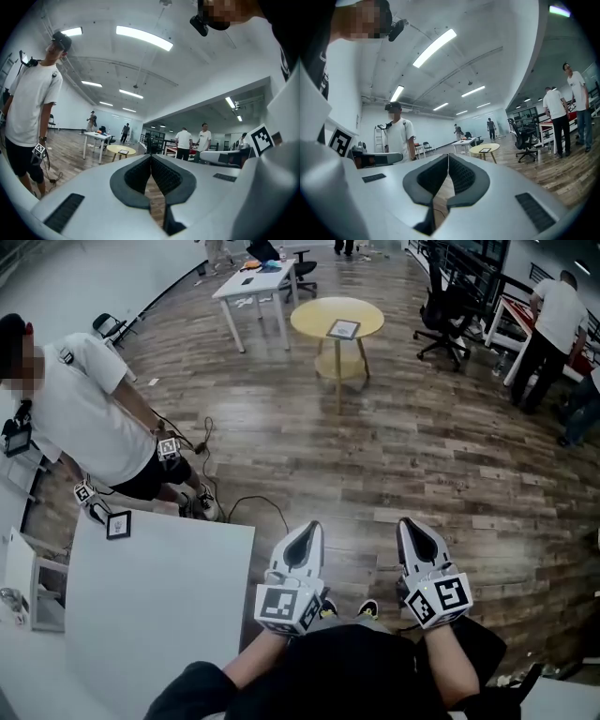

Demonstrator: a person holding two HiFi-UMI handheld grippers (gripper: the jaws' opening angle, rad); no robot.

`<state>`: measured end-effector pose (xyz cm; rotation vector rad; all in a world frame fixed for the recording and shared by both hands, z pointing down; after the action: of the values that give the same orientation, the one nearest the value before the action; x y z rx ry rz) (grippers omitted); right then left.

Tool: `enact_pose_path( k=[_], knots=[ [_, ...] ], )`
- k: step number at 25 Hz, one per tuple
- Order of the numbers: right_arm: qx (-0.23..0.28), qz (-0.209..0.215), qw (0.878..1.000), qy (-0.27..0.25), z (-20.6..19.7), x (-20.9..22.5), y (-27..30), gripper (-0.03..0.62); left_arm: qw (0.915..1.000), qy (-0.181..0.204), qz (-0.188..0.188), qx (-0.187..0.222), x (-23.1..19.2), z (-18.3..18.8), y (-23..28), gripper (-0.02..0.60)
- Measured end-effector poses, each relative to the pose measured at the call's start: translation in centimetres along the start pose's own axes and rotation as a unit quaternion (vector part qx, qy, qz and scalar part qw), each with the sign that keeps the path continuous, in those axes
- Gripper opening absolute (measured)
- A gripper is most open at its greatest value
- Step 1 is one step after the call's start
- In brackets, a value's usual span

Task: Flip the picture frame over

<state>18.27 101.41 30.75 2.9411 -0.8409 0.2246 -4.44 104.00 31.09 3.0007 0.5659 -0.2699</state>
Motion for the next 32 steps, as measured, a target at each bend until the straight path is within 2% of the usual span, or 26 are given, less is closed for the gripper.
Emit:
enact_pose_path(
  k=[7,13,17,23,27,32],
  knots=[
    [-0.009,-0.009,1.000,-0.006,0.0,0.3,2.8,0.018,1.0000,-0.002,0.002,-0.010,-3.0,0.1,1.5,0.023],
    [-0.009,-0.009,1.000,-0.007,-0.5,3.8,8.3,0.018,0.9998,0.000,-0.004,-0.019,-5.5,-1.4,7.5,0.023],
    [-0.015,-0.009,0.999,-0.027,-0.9,8.4,14.8,0.018,0.9997,-0.004,-0.004,-0.024,-7.8,-1.7,14.3,0.023],
    [-0.007,0.002,0.999,-0.043,0.9,17.1,26.4,0.018,0.9999,0.009,-0.007,-0.008,-11.3,0.6,27.7,0.023],
    [-0.007,0.020,0.999,-0.038,2.7,23.3,33.0,0.018,0.9999,0.014,-0.005,-0.005,-12.6,2.0,36.8,0.023],
    [-0.004,0.013,1.000,-0.017,4.3,28.7,40.0,0.018,0.9997,0.025,0.004,-0.006,-14.9,3.6,45.1,0.023]
  ],
)
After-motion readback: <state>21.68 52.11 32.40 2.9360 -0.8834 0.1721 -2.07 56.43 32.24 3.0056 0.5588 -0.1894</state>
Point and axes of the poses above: the fingertips, and each gripper's own axes: y forward along the fingers, x to its right, z out of its top, the point moved 7 cm from there along -y, backward along the fingers, and after that the axes turned 2 degrees about -z, right-handed, at the moved point
